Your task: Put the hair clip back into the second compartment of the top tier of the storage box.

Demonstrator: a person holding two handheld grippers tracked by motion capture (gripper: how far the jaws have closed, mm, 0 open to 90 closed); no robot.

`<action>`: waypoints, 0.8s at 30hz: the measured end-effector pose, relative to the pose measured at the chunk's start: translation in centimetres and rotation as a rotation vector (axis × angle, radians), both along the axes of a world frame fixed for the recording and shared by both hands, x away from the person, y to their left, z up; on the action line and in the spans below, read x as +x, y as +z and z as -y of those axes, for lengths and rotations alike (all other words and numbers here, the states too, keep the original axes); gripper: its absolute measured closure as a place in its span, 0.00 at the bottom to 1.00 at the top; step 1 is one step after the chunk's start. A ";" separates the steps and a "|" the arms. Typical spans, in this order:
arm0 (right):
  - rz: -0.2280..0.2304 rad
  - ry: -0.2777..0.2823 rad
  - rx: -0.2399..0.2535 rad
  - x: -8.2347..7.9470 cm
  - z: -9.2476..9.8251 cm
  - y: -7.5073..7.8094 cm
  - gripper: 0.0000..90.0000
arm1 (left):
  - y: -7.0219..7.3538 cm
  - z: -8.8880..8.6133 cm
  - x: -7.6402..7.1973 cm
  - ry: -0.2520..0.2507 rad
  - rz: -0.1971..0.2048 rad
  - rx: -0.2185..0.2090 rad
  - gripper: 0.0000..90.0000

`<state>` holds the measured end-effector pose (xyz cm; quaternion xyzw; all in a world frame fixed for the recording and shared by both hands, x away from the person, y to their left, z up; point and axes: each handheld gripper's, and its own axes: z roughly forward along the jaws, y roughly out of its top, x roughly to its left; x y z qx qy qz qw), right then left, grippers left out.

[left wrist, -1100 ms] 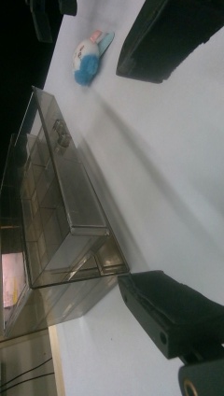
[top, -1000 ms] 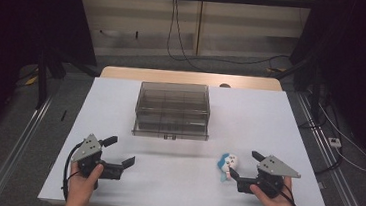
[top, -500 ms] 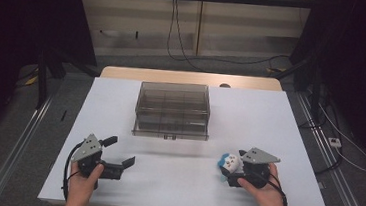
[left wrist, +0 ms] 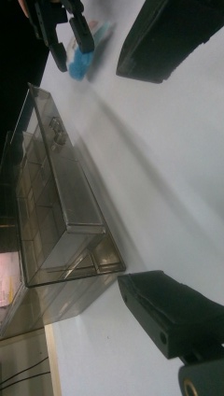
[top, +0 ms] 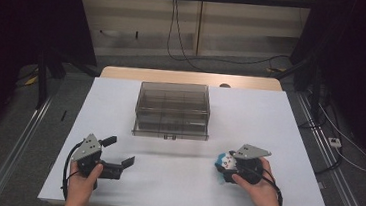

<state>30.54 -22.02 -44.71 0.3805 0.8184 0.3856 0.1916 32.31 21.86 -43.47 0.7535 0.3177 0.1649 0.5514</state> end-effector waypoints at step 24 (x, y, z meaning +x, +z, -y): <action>-0.032 0.242 0.050 0.0 -8.2 -0.3 0.36 | -0.1 0.4 0.0 -0.021 -0.013 0.028 0.03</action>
